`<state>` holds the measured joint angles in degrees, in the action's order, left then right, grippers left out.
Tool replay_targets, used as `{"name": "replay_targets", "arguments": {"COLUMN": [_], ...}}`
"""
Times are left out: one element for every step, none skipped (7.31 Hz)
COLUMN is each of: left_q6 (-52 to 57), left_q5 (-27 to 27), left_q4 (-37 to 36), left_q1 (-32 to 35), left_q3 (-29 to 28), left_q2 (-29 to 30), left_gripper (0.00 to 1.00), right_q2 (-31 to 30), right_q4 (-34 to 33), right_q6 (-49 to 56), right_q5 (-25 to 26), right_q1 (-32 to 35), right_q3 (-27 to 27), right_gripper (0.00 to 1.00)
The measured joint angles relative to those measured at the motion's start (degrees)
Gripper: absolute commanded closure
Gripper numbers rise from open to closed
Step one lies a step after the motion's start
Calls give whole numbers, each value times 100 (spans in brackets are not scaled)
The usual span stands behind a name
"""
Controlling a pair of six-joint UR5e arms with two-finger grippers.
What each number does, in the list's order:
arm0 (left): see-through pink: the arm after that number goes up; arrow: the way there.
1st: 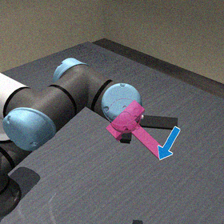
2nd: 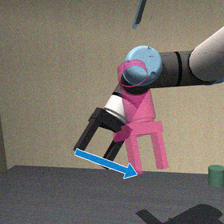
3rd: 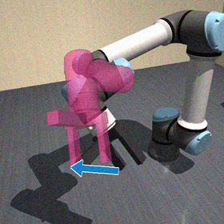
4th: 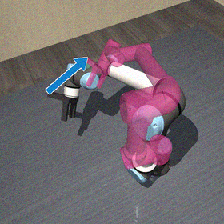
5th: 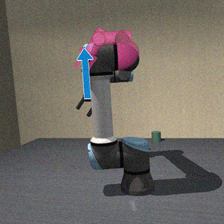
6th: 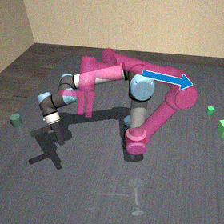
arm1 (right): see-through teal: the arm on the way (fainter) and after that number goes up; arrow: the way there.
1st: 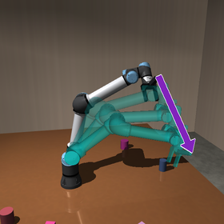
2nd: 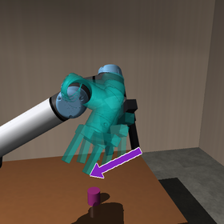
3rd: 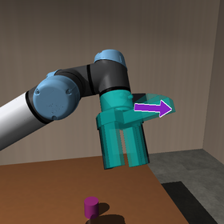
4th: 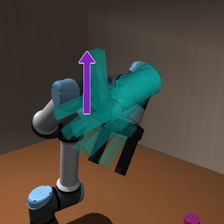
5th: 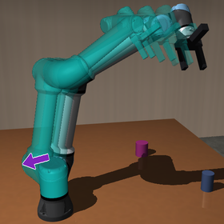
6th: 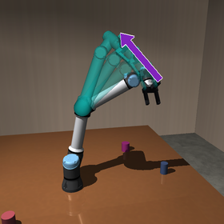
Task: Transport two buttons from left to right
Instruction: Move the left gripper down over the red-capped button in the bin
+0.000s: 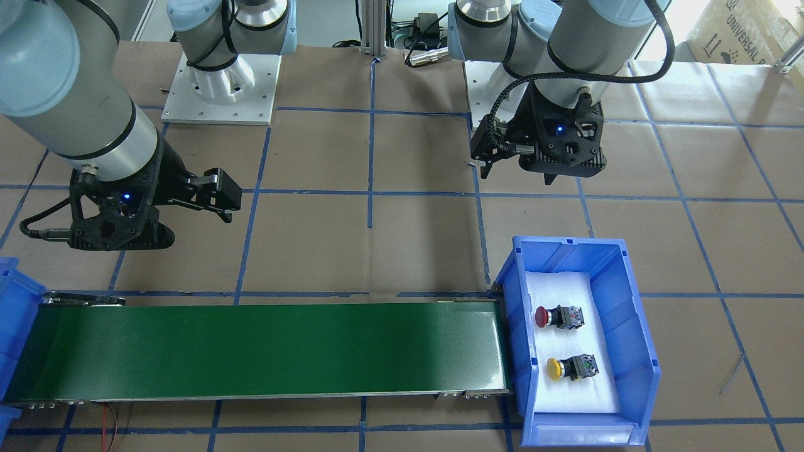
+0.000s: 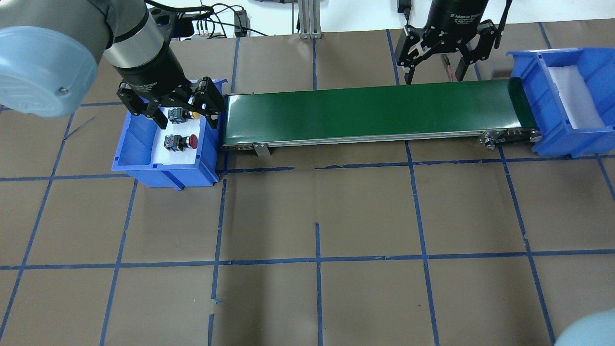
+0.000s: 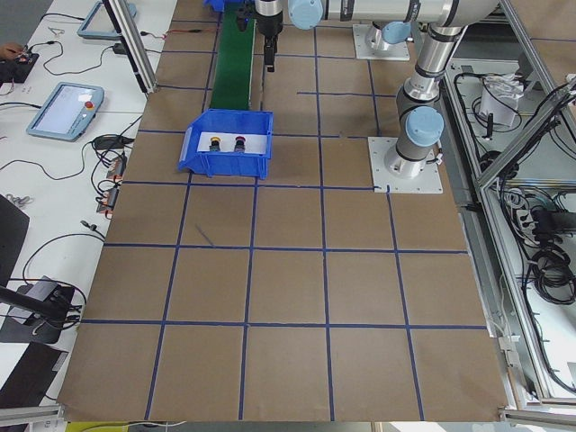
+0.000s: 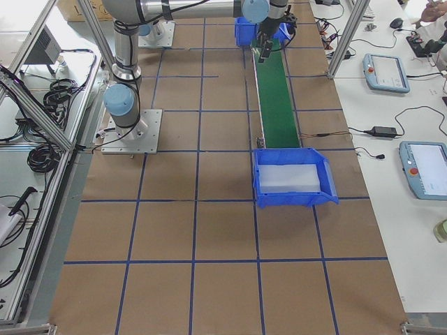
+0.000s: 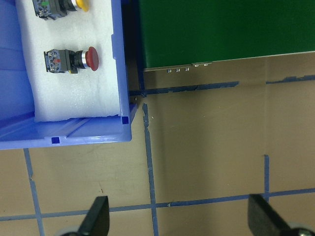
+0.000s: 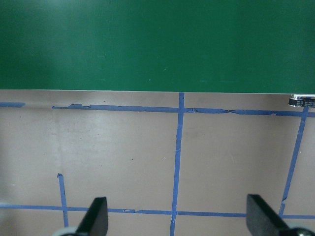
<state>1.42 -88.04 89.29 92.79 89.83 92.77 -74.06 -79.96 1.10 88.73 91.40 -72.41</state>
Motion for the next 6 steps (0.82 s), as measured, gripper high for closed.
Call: {"name": "replay_targets", "arguments": {"left_q6": [9, 18, 22, 33, 55, 86], "left_q5": [0, 3, 5, 10, 21, 33], "left_q4": [-1, -5, -7, -8, -10, -24], "left_q1": [0, -3, -11, -43, -172, -430], "left_q3": [7, 12, 13, 4, -24, -88], "left_q2": [-5, -9, -11, -15, -13, 6], "left_gripper": [0, 0, 0, 0, 0, 0], "right_q2": [-111, -256, -326, -353, -363, -365], "right_q4": [-54, -196, -327, -384, -404, -416], "right_q6": [-26, -68, -89, -99, -105, -106], "right_q5": [-5, 9, 24, 28, 28, 25], "right_q1": [6, 13, 15, 17, 18, 18], "right_q3": [-178, -428, -575, -635, -655, -661], "right_gripper": [0, 0, 0, 0, 0, 0]}}
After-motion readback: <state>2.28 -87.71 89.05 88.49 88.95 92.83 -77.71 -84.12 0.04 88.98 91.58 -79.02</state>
